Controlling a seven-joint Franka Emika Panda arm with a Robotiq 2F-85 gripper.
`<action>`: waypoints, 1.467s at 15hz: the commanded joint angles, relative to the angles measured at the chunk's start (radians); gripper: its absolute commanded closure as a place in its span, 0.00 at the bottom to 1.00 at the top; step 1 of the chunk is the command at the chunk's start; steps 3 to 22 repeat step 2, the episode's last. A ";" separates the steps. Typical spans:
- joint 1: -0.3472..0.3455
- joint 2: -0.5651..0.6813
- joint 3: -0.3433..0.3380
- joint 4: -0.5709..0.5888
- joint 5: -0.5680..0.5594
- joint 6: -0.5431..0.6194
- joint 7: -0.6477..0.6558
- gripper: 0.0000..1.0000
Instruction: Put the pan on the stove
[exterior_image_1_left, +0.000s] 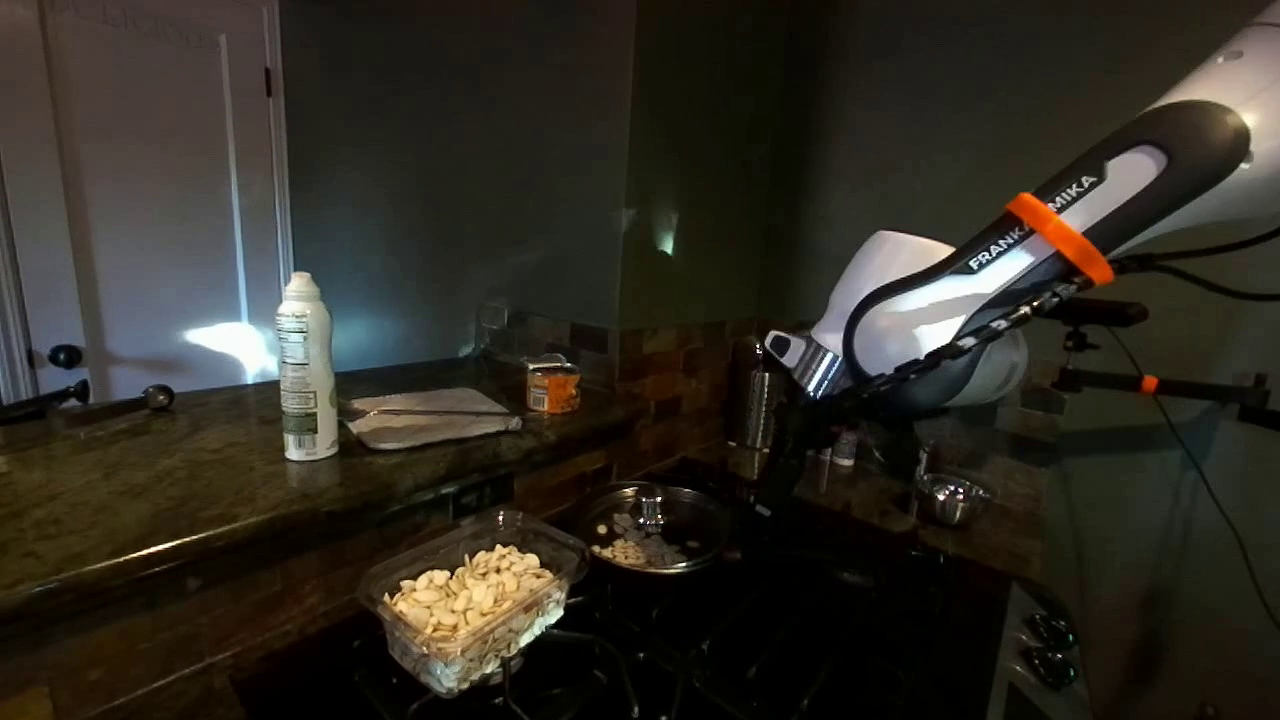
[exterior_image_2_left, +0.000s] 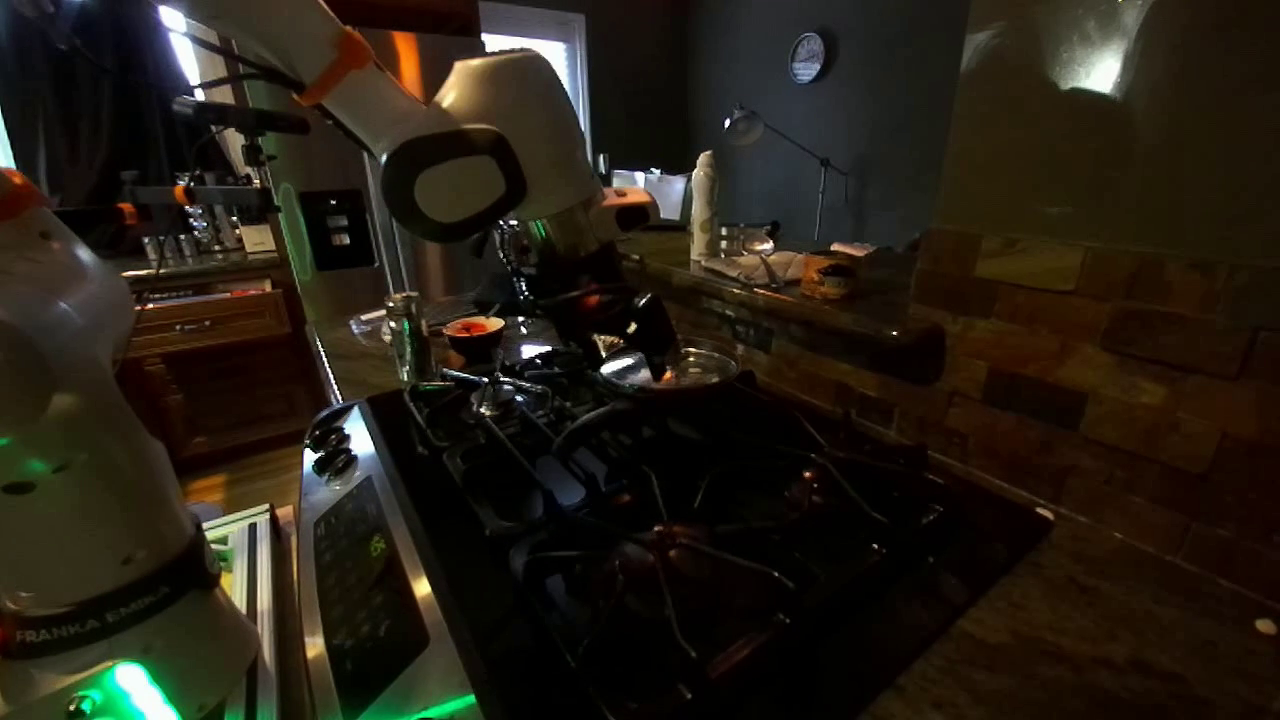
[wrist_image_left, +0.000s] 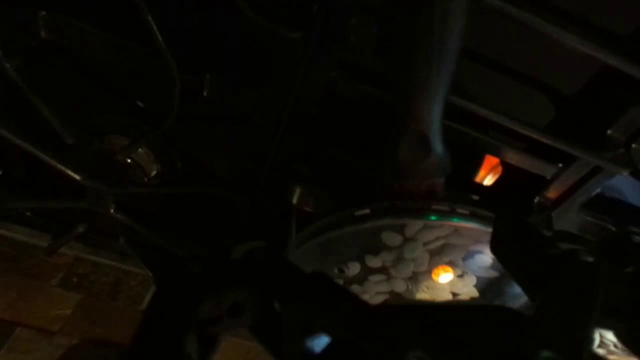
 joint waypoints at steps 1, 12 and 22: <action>0.030 -0.028 -0.035 0.000 -0.038 -0.003 0.036 0.00; 0.030 -0.049 -0.037 -0.001 -0.045 -0.003 0.045 0.00; 0.030 -0.049 -0.037 -0.001 -0.045 -0.003 0.045 0.00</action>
